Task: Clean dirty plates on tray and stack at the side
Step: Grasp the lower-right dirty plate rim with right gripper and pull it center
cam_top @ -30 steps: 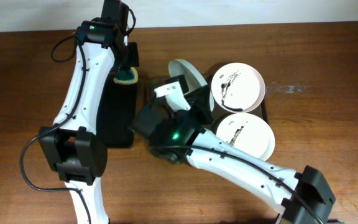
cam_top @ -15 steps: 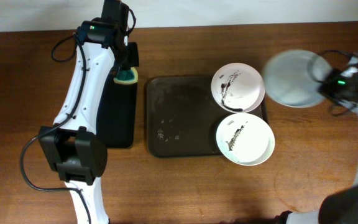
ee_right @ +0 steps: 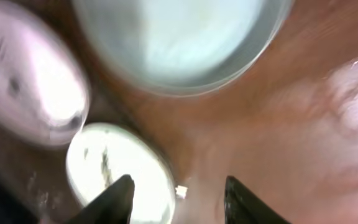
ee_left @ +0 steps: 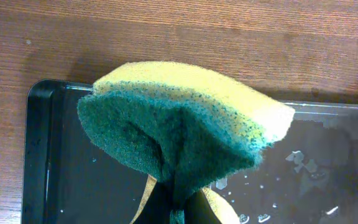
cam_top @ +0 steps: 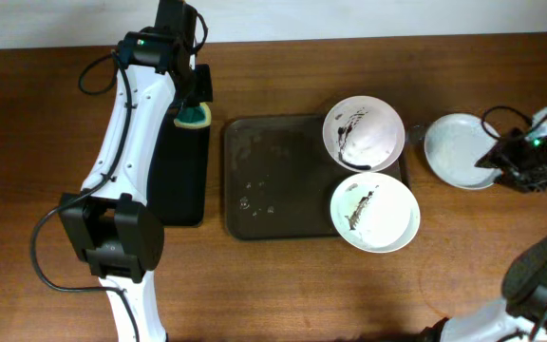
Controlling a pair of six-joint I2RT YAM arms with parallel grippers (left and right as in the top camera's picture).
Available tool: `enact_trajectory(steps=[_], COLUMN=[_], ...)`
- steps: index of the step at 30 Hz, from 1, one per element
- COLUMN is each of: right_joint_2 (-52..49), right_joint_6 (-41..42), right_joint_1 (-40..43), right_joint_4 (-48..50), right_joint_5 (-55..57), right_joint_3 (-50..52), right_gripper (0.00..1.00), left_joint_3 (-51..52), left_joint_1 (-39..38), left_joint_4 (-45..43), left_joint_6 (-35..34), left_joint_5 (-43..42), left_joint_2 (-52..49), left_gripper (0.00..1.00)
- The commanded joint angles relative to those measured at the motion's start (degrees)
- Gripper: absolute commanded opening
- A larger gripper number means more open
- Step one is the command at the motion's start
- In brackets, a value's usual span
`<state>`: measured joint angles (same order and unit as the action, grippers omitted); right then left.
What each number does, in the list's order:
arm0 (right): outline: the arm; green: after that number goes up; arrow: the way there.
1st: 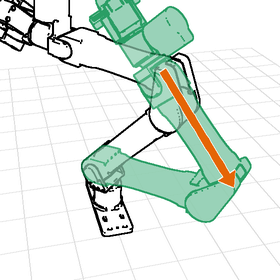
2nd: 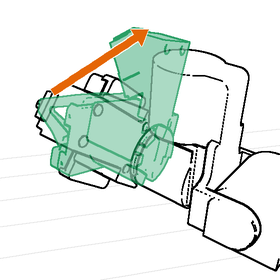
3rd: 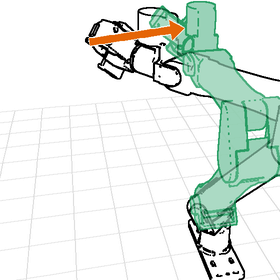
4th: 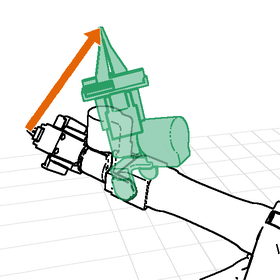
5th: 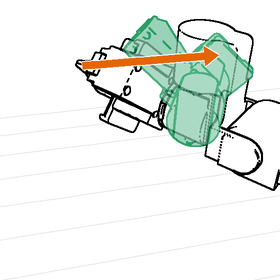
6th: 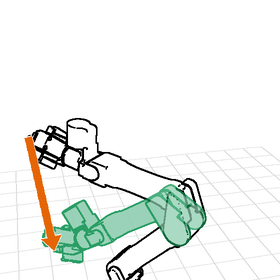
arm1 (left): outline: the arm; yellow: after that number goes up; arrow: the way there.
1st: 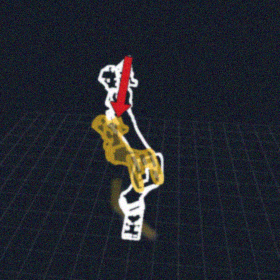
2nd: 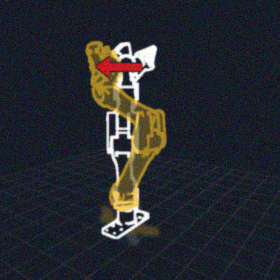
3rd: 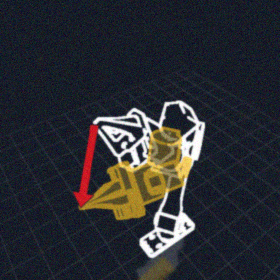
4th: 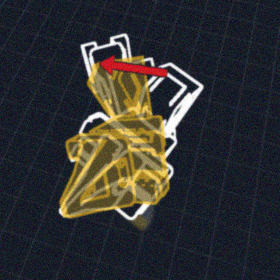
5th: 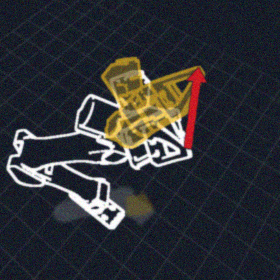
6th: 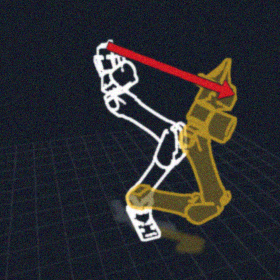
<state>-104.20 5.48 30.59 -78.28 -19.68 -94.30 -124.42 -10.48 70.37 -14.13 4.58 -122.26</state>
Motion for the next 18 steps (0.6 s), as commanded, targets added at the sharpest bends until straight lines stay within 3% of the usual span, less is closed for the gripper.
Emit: enact_trajectory(steps=[1, 6, 7, 11, 15, 18], right_joint_2=[3.4, 3.6, 3.6, 3.6, 4.5, 8.6], right_joint_6=[-4.2, -1.2, -0.5, -0.5, 0.8, 5.5], right_joint_1=[-6.0, -13.6, -14.1, -18.7, -23.2, -34.5], right_joint_4=[-2.4, 12.7, 14.8, 19.3, 16.3, 17.2], right_joint_5=[0.9, 4.5, 5.8, 6.4, 6.2, 3.8], right_joint_3=[6.2, 30.5, 32.1, 35.4, 35.2, 31.2], right_gripper=[0.48, 0.46, 0.41, 0.06, 0.04, 0.04], left_joint_3=[-1.2, -1.2, -1.2, -1.2, -1.2, -1.2], left_joint_1=[0.3, 0.3, 0.3, 0.3, 0.3, 0.3], left_joint_4=[0.0, 0.0, 0.0, 0.0, 0.0, 0.0], left_joint_6=[1.0, 1.0, 1.0, 1.0, 1.0, 0.9], left_joint_5=[0.7, 0.7, 0.7, 0.7, 0.7, 0.7], left_joint_2=[0.5, 0.5, 0.5, 0.5, 0.5, 0.5], left_gripper=[0.00, 0.00, 0.00, 0.00, 0.00, 0.00])
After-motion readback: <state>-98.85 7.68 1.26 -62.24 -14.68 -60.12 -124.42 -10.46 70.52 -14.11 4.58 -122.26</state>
